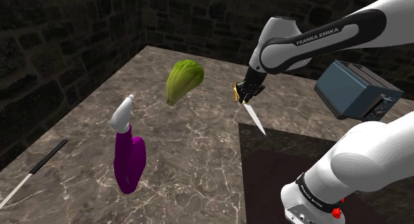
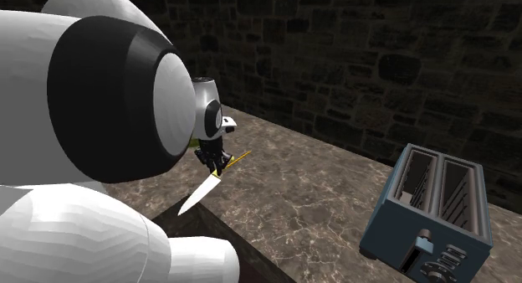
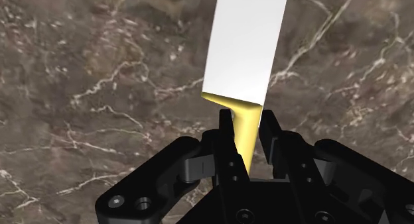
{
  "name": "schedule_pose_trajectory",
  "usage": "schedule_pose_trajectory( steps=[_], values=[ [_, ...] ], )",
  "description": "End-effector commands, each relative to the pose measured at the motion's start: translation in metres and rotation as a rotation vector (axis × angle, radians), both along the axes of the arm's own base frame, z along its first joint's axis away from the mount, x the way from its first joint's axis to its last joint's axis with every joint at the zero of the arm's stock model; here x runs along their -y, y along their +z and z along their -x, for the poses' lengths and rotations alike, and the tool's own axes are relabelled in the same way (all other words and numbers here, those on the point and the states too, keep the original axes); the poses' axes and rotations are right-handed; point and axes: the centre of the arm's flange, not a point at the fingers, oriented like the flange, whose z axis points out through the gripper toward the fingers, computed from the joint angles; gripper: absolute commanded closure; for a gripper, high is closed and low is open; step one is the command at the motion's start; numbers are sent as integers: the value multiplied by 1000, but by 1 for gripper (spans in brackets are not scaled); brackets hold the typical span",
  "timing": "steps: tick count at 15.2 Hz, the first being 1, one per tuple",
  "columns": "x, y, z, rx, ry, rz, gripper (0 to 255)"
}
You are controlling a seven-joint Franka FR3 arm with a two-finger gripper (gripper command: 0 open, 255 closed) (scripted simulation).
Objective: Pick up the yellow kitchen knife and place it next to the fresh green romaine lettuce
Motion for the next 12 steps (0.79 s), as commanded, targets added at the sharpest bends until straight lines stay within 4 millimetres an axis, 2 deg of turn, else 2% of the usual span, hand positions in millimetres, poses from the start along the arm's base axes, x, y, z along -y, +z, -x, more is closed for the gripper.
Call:
schedule_pose_trajectory(
  steps=[1,2,10,11,12],
  values=[
    [0,-10,0,1,0,0,255],
    [0,-15,0,1,0,0,255],
    [0,-15,0,1,0,0,255],
    [0,-15,0,1,0,0,0],
    [0,-15,0,1,0,0,0]
  ],
)
